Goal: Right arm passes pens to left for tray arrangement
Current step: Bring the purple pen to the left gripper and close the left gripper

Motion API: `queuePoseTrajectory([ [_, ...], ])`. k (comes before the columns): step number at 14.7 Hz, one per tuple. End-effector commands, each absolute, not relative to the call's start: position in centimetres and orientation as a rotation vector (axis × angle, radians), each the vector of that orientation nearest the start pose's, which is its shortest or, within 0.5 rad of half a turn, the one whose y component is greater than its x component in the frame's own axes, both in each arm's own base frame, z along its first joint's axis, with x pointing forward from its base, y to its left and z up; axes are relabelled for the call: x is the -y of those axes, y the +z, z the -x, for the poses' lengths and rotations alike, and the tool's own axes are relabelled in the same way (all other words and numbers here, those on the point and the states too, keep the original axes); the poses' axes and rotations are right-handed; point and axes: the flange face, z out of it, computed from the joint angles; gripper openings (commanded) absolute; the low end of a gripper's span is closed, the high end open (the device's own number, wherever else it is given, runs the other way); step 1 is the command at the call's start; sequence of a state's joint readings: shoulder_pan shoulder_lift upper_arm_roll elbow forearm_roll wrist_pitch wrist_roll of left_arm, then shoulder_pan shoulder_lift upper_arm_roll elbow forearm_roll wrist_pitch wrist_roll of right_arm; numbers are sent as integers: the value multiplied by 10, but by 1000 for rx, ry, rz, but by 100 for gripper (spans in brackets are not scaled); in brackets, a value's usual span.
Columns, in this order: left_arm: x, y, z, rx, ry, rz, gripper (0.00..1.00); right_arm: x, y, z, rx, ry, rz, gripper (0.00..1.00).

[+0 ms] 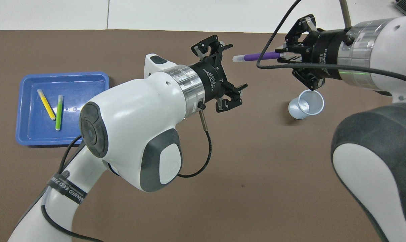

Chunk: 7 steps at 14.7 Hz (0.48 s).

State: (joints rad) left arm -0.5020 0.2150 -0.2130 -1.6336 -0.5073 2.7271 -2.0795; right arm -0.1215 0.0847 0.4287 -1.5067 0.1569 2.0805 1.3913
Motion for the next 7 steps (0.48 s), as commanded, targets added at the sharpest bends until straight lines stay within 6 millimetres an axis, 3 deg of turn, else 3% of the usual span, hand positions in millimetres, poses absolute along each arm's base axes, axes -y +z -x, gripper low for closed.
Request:
queuePoseTrajectory([
  [1, 420, 599, -535, -1695, -339, -1398, 99, -190, 669, -580, -1409, -233, 2227, 0],
  [5, 426, 592, -534, -1692, -338, -1404, 98, -196, 664, -575, -1429, -218, 2226, 0],
  [7, 428, 590, -533, -1692, -339, -1409, 92, -198, 661, -571, -1435, -188, 2215, 0],
])
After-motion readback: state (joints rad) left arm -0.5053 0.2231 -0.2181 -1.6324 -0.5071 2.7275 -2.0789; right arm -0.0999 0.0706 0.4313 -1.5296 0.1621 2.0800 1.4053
